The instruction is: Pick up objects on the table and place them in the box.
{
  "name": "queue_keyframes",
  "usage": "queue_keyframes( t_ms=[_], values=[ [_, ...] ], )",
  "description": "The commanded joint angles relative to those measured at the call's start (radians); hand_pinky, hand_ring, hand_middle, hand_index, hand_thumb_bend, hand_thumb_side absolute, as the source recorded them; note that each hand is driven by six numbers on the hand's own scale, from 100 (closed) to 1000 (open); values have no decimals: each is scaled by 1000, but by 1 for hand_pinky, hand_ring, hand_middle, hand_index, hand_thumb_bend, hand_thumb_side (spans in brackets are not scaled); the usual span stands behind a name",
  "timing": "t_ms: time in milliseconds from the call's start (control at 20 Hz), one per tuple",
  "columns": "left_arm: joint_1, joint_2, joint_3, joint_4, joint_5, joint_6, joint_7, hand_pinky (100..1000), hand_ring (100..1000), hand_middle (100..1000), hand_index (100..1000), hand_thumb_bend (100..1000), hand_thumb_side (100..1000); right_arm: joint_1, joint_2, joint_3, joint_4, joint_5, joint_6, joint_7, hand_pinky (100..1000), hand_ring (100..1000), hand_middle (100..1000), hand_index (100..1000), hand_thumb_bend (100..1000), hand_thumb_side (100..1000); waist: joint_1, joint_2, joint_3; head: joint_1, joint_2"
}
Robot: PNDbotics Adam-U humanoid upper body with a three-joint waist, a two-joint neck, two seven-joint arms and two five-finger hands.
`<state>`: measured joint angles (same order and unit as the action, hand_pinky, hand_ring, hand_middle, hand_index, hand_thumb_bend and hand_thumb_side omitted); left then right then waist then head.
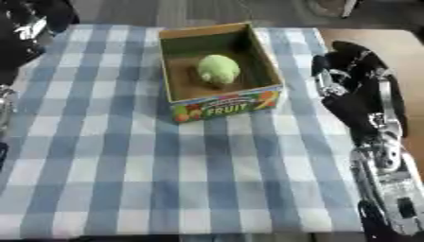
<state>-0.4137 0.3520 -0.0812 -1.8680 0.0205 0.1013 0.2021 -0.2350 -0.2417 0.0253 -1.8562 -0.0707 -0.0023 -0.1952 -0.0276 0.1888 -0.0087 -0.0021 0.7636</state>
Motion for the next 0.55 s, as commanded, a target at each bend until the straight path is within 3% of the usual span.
queue_keyframes(
  t_ms=[50, 550],
  values=[
    [24, 6, 20, -42, 14, -5, 20, 587, 623, 663, 794, 726, 413, -4, -13, -12, -12, 5, -2, -7, 628, 689, 623, 755, 297, 257, 3, -18, 6, 1, 6],
    [118, -54, 35, -37, 12, -25, 48, 567, 607, 639, 782, 665, 387, 0, -11, -12, -9, 8, -2, -9, 627, 688, 622, 754, 295, 257, 15, -16, 12, 8, 4]
  ],
)
